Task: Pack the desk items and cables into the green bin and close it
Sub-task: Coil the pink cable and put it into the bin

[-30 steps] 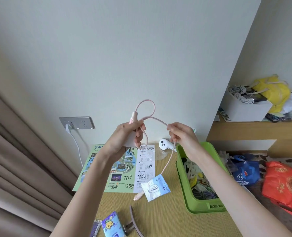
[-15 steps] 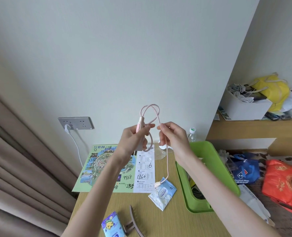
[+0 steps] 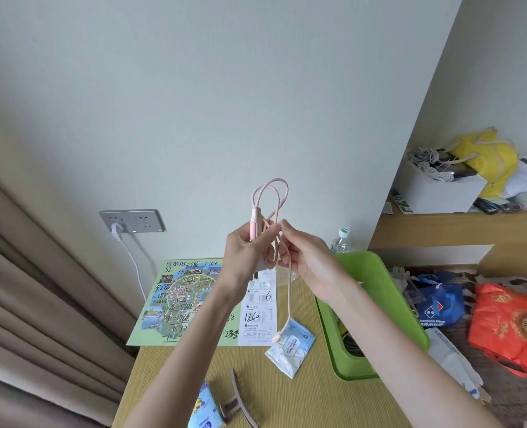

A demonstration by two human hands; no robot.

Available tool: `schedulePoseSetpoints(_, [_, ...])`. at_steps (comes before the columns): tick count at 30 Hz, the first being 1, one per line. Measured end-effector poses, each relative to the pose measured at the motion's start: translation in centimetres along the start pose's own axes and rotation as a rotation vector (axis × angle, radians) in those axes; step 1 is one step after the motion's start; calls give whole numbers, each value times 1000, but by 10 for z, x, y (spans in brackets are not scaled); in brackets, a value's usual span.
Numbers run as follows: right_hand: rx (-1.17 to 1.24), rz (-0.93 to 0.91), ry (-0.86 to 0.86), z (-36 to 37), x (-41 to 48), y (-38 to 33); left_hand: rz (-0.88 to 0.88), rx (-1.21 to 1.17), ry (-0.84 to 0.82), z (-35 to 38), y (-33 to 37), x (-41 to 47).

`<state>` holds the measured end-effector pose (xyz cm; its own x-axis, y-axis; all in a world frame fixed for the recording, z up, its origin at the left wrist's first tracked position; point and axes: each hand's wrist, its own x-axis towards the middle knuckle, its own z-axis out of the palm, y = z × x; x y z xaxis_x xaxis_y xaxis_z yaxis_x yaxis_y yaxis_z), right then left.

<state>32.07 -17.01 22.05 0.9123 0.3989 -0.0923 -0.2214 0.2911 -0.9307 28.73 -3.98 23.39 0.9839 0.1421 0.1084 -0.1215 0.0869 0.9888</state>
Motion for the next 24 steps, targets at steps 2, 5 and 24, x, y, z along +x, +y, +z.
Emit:
schedulePoseSetpoints(2, [-3, -15, -83, -3, -1, -2, 1, -34, 14, -2, 1, 2])
schedulePoseSetpoints(5, [-78, -12, -125, -9, -2, -4, -37, -73, 81, -10, 1, 6])
schedulePoseSetpoints(24, [-621, -41, -96, -26, -7, 1, -291, -646, 144, -38, 1, 23])
